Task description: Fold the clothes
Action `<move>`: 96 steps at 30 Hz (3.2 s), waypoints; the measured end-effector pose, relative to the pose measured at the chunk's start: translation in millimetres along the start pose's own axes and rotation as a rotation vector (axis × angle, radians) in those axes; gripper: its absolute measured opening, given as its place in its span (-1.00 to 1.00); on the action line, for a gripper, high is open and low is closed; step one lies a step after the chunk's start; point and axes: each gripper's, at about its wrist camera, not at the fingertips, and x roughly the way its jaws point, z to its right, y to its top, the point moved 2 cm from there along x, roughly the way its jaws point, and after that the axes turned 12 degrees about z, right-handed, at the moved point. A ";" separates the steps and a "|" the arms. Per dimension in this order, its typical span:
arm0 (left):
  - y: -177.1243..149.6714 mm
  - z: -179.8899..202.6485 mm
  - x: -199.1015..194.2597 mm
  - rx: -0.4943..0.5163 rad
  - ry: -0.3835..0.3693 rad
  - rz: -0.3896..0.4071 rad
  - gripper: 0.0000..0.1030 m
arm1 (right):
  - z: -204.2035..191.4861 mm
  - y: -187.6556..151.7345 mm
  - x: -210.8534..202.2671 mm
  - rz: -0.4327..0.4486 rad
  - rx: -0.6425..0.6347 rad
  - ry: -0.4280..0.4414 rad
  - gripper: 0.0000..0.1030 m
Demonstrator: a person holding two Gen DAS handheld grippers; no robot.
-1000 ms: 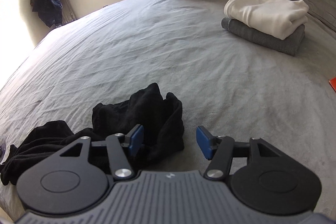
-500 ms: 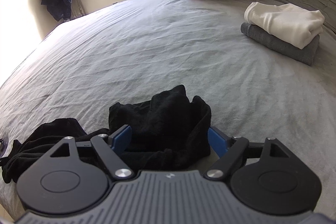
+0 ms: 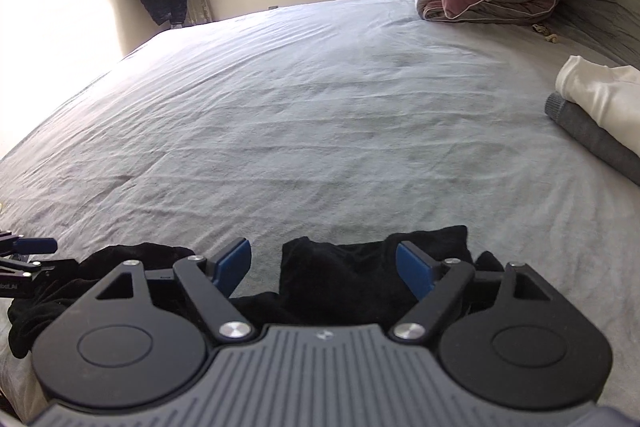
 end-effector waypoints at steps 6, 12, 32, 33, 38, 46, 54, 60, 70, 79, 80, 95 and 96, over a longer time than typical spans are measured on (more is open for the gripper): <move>3.8 14.2 32.7 -0.031 -0.031 -0.061 0.01 | -9.2 -8.6 29.3 -0.090 -0.005 0.027 0.41; 8.5 17.0 40.8 -0.116 -0.027 -0.074 -0.94 | -0.4 -18.4 46.4 -0.149 0.026 -0.029 -0.72; 32.6 7.2 -53.4 -0.248 -0.134 0.195 -0.95 | 3.5 16.0 6.9 0.054 0.166 0.013 -0.48; 27.8 10.8 -53.0 -0.254 -0.159 0.176 -0.95 | 3.4 14.2 4.3 0.041 0.179 0.026 -0.35; 4.7 39.1 -52.8 -0.214 -0.235 0.101 -0.95 | -6.2 5.7 -11.4 -0.027 0.251 0.134 0.08; -10.0 76.3 -67.5 -0.176 -0.344 0.080 -0.95 | -39.5 -20.3 -10.9 -0.277 0.615 0.478 0.08; -19.1 98.0 -84.8 -0.102 -0.459 0.061 -0.92 | -38.1 -32.9 -20.8 -0.305 0.635 0.457 -0.83; -7.4 92.6 -92.1 -0.060 -0.466 0.070 -0.30 | -5.5 -41.7 -50.2 -0.260 0.552 0.355 -0.84; 41.2 116.6 -25.3 -0.046 -0.354 -0.042 -0.08 | 80.3 -54.4 -98.3 -0.143 0.517 0.153 -0.85; 56.7 147.5 83.0 -0.191 -0.232 -0.197 0.09 | 124.6 -57.3 -114.2 -0.078 0.509 0.050 -0.85; 56.0 150.0 93.6 -0.202 -0.214 -0.215 0.09 | 126.9 -58.1 -113.4 -0.082 0.509 0.047 -0.85; 61.3 112.0 50.2 -0.593 -0.237 -0.113 -0.90 | 128.0 -41.4 -108.7 -0.044 0.429 0.004 -0.85; 65.6 104.5 39.5 -0.612 -0.232 -0.083 -0.90 | 124.2 -36.7 -110.6 -0.022 0.406 -0.003 -0.85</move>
